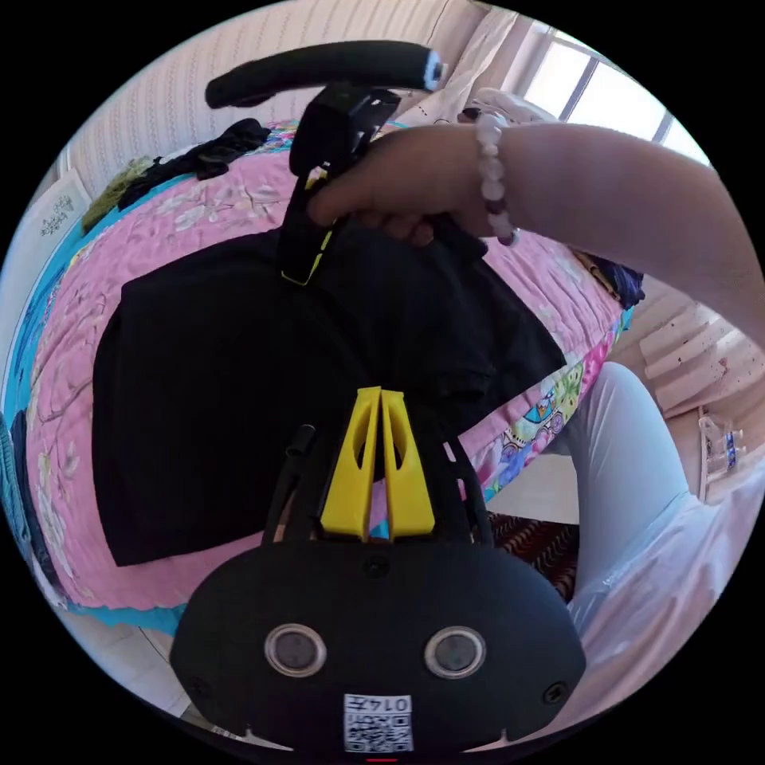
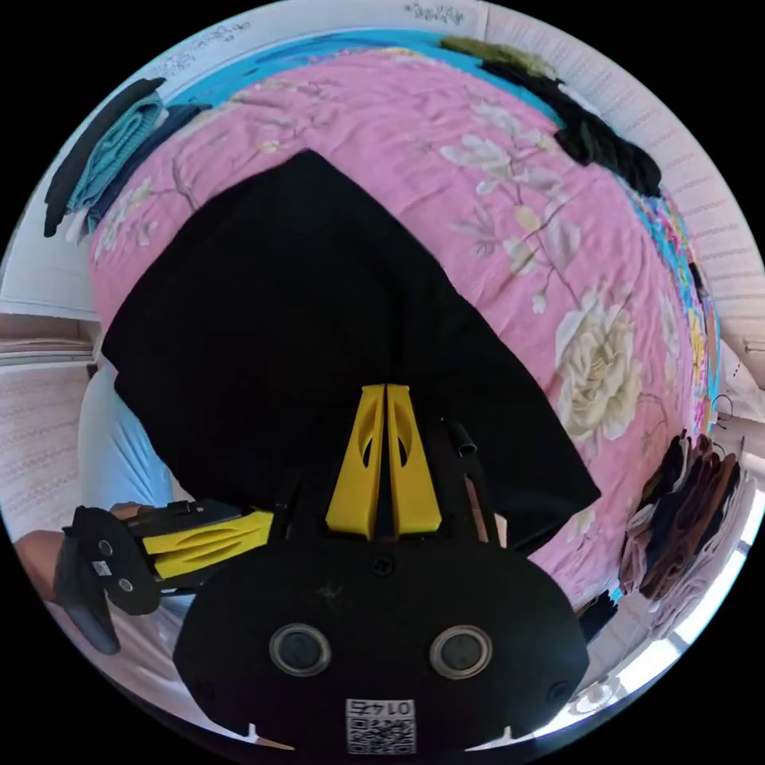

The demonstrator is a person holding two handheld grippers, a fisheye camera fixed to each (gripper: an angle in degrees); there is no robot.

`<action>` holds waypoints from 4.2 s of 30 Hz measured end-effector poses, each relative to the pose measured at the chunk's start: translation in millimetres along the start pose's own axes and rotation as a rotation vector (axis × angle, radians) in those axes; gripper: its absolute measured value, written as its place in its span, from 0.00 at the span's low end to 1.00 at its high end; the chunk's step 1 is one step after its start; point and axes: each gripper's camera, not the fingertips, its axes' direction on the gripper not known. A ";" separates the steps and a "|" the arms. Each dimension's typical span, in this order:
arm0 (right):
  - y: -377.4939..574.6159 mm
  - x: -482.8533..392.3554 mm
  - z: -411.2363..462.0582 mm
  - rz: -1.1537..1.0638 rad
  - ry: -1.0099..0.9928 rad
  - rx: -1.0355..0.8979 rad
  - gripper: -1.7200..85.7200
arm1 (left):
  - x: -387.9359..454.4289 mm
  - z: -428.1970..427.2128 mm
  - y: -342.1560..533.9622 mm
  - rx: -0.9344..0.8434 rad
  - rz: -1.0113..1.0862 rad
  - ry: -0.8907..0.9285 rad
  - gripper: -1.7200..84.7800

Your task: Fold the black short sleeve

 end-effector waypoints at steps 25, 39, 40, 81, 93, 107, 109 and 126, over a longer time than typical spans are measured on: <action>237.1 146.0 -39.6 0.445 -0.269 0.268 0.06 | 150.1 14.2 76.1 0.158 0.340 0.005 0.17; 332.0 165.3 -20.6 0.535 -0.700 0.524 0.04 | 214.6 52.1 17.7 -0.031 0.425 0.033 0.16; 327.5 167.3 -26.0 0.485 -0.734 0.530 0.04 | 211.4 49.4 8.6 -0.038 0.381 0.008 0.11; -106.9 91.9 -78.0 0.164 -0.491 0.342 0.06 | -87.1 -278.4 -46.5 0.366 -0.580 -0.063 0.01; -148.9 21.0 -69.4 -0.115 -0.212 0.280 0.12 | -135.8 -345.1 -40.4 0.241 -0.774 0.000 0.05; -165.2 -47.1 -29.0 -0.265 -0.340 0.146 0.07 | -121.0 -353.1 -139.2 0.159 -0.641 -0.097 0.13; -138.9 -50.2 -50.6 -0.293 -0.360 0.261 0.06 | -108.0 -366.2 -139.5 0.191 -0.584 -0.056 0.04; 14.6 -233.1 -260.6 -0.811 -0.236 0.723 0.05 | -26.5 -584.1 -51.7 0.599 -0.562 -0.193 0.01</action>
